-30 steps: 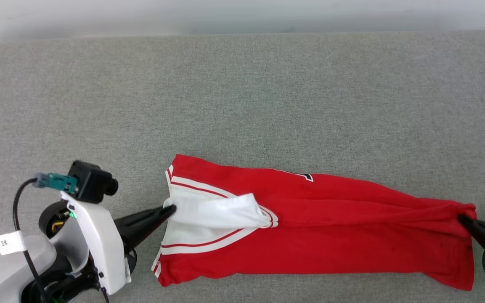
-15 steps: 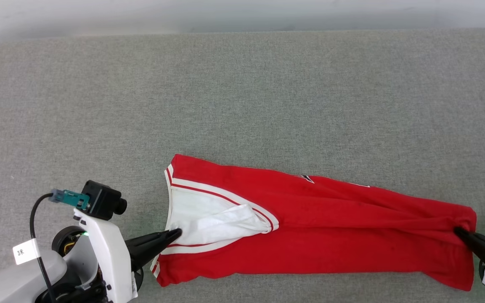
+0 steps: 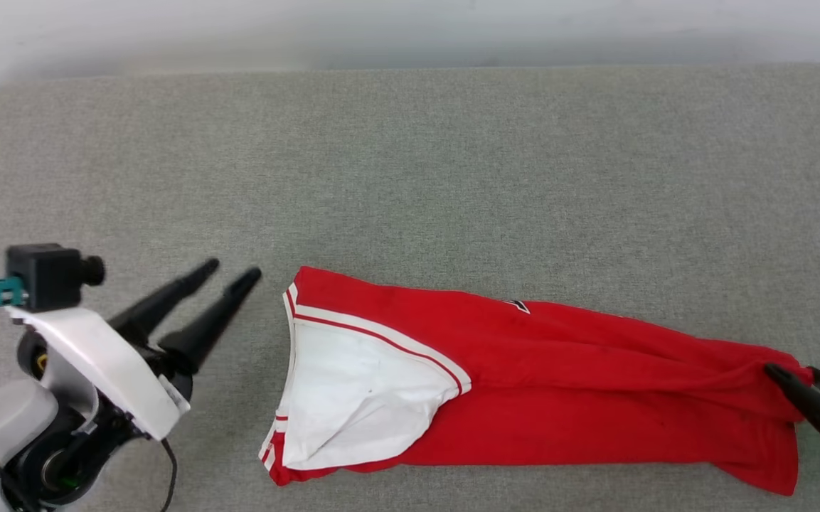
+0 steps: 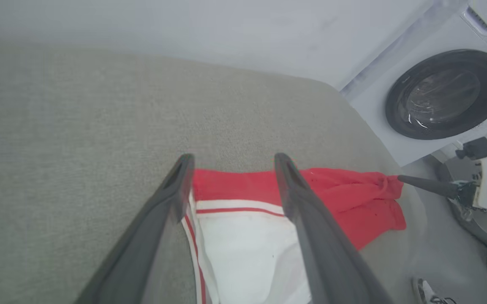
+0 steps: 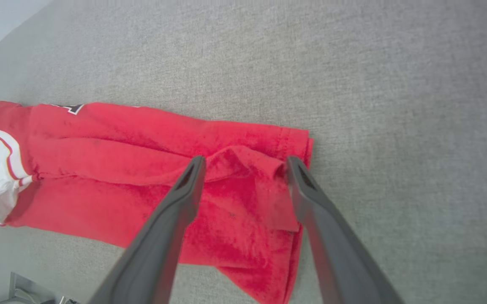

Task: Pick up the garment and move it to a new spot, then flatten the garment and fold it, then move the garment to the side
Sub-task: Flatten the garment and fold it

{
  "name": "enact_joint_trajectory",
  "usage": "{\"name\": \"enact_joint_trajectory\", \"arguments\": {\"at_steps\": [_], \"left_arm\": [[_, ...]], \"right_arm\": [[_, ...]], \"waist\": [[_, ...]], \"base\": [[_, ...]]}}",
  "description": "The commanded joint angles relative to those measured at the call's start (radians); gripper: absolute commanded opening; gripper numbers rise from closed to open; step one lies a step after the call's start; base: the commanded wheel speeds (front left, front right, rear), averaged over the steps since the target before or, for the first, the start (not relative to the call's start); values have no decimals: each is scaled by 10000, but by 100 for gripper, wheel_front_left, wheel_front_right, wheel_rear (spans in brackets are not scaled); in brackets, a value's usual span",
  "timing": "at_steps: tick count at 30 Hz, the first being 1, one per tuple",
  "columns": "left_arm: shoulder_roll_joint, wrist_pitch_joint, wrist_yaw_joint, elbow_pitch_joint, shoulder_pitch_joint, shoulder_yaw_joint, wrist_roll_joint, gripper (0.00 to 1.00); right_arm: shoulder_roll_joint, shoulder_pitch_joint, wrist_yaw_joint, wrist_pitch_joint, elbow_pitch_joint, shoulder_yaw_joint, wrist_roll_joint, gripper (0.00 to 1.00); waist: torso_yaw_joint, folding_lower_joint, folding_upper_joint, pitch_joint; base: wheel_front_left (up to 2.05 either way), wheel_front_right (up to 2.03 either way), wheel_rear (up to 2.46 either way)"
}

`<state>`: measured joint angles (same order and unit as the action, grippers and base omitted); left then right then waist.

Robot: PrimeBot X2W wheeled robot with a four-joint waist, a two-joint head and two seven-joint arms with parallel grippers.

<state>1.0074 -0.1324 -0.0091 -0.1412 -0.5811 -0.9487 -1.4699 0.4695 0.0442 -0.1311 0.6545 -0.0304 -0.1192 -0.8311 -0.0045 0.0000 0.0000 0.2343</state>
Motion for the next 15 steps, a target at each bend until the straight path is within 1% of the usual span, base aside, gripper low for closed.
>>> {"name": "enact_joint_trajectory", "arguments": {"at_steps": [1,2,3,7,9,13,15], "left_arm": [[-26,-440,195,-3,149,157,197,100],[-17,-710,390,46,209,251,388,100],[-98,-888,478,21,276,308,551,100],[-484,-1271,614,-60,622,713,1048,100],[-682,-1309,721,-9,852,880,1573,100],[-1441,-1332,997,152,1390,2001,2565,100],[-1778,-1328,948,237,1866,2444,3069,100]], "right_arm": [[-157,-210,9,54,134,-259,-111,100],[-233,-295,9,117,240,-440,-155,100],[-342,-371,9,114,335,-664,-185,100],[-757,-744,9,233,567,-1474,-221,100],[-1016,-951,8,316,623,-1794,-220,100],[-1434,-1411,8,454,683,-2268,-163,100],[-1641,-1644,8,500,609,-2414,-170,100]], "waist": [[57,0,0,-58],[82,0,0,-84],[121,0,0,-119],[285,0,0,-295],[400,0,0,-412],[694,0,0,-676],[815,0,0,-800]], "base": [[0,0,0],[0,0,0],[0,0,0],[0,0,0],[0,0,0],[0,0,0],[0,0,0]]}}
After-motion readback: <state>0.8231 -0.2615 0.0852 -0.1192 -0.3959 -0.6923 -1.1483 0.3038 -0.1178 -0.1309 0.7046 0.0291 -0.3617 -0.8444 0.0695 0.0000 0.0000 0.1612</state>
